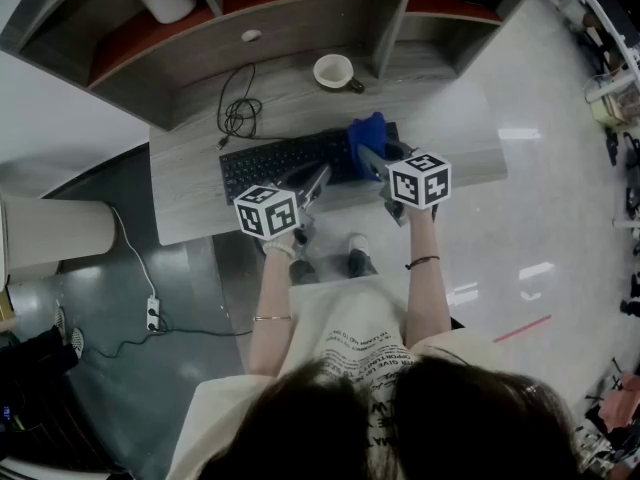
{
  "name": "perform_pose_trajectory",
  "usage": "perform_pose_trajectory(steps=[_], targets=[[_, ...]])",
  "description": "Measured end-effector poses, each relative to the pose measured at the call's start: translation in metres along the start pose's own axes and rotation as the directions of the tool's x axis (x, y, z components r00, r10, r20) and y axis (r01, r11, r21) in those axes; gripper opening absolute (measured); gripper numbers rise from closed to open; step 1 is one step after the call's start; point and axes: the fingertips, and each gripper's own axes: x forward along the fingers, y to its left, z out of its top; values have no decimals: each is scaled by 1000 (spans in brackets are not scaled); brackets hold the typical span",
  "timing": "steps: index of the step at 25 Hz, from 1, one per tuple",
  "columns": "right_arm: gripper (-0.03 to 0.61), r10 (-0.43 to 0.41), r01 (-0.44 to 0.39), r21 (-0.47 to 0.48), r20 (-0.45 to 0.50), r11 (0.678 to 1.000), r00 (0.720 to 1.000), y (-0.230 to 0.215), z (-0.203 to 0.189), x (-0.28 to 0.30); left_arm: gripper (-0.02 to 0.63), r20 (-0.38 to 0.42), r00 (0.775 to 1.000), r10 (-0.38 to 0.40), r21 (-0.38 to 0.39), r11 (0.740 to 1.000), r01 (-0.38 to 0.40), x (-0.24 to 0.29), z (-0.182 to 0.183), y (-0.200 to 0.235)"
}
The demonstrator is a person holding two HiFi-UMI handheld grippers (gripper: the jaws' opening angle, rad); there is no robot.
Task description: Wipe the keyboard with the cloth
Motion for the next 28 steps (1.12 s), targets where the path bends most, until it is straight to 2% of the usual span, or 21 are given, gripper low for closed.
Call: perform_pose_trajectory(steps=[28], targets=[[52,27,-27,-6,-12,1000,1000,40,-6,30,-12,25,999,26,-8,1000,-25,-44,6,24]])
